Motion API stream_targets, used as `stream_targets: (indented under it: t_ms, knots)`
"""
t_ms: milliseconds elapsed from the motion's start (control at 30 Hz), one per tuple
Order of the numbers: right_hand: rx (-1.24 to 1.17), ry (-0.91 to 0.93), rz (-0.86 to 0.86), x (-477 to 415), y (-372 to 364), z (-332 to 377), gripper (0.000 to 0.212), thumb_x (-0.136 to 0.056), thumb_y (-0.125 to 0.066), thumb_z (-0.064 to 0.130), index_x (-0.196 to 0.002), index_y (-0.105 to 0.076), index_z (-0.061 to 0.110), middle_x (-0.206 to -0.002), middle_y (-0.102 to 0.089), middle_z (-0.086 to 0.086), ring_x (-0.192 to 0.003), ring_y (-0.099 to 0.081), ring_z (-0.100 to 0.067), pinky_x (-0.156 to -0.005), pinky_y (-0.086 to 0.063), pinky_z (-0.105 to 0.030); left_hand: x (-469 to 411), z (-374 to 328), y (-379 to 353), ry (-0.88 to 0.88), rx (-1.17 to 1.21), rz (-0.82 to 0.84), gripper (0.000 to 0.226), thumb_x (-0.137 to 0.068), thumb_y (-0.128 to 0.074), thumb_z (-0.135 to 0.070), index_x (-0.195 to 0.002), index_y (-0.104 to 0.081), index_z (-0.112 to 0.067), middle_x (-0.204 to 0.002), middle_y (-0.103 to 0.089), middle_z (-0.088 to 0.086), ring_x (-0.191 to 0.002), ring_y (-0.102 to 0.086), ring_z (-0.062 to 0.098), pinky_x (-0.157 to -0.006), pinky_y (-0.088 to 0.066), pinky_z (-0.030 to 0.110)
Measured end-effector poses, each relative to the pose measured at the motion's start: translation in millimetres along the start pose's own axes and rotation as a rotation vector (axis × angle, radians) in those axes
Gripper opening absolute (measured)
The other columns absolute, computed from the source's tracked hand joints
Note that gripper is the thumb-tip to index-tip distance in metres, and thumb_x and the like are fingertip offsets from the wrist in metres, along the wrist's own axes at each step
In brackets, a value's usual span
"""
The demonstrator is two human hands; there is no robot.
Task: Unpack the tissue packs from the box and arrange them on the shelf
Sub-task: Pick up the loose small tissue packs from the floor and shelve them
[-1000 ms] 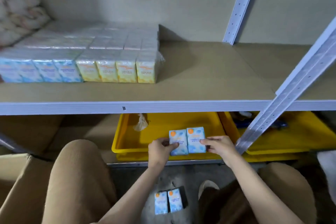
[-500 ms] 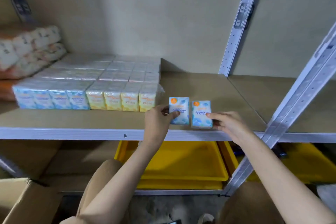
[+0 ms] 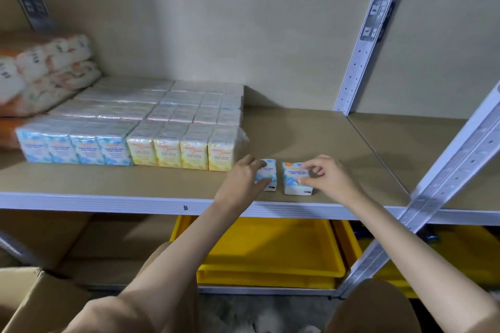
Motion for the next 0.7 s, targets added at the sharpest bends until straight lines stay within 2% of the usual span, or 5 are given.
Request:
stream_targets:
  t_ms: [100,200,367,567,700]
  knots:
    - [0.228,0.087,0.132,0.4,-15.1,2.7,0.044,-0.081,-0.069,0.022,-0.123,-0.060,0.009,-0.122,-0.055,-0.005,-0.109,-0.053,-0.021,-0.084,-0.037,-0.024,2.2,-5.5,-13.3,-0.120,-0.104,0.129,0.044,-0.091,-0.055,-0.022,-0.134,-0.049,-0.011,-0.138,-0.048,0.005,-0.126,-0.044,0.022,-0.101,-0.035,0.028]
    - [0.320,0.105,0.124,-2.5,-21.6,3.9,0.042,-0.086,-0.062,0.022,-0.126,-0.057,0.011,-0.130,-0.051,-0.005,-0.119,-0.048,-0.021,-0.083,-0.035,-0.025,-3.6,-3.9,-19.8,-0.127,-0.155,0.133,0.040,-0.094,-0.050,-0.016,-0.134,-0.049,-0.012,-0.139,-0.048,0.004,-0.128,-0.042,0.021,-0.102,-0.035,0.028]
    - [0.325,0.085,0.056,-18.2,-25.0,7.5,0.041,-0.087,-0.061,0.019,-0.126,-0.057,0.009,-0.130,-0.052,-0.007,-0.120,-0.048,-0.023,-0.089,-0.036,-0.027,-21.2,0.6,-23.7,-0.076,-0.185,0.108,0.040,-0.094,-0.048,-0.010,-0.135,-0.048,-0.013,-0.140,-0.047,0.004,-0.129,-0.042,0.023,-0.103,-0.038,0.031]
    - [0.286,0.079,0.001,-38.4,-34.1,10.2,0.038,-0.086,-0.061,0.012,-0.123,-0.059,0.006,-0.130,-0.053,-0.010,-0.120,-0.049,-0.025,-0.086,-0.032,-0.024,-35.8,6.0,-24.0,-0.040,-0.178,0.075,0.041,-0.093,-0.050,-0.007,-0.133,-0.051,-0.012,-0.138,-0.050,0.005,-0.128,-0.045,0.023,-0.102,-0.038,0.031]
    - [0.259,0.066,-0.011,-45.7,-39.0,12.9,0.037,-0.084,-0.063,0.012,-0.121,-0.061,0.006,-0.129,-0.054,-0.009,-0.118,-0.051,-0.025,-0.087,-0.040,-0.027,-38.4,7.9,-23.7,-0.031,-0.162,0.067,0.040,-0.092,-0.052,-0.007,-0.132,-0.052,-0.011,-0.138,-0.051,0.006,-0.126,-0.047,0.023,-0.101,-0.039,0.031]
Point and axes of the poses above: each hand's wrist, its own x-axis away from the middle knuckle, its own y-axis out of the back of the hand, z = x × y, the point moved 6 cm from there along -x, towards the middle knuckle
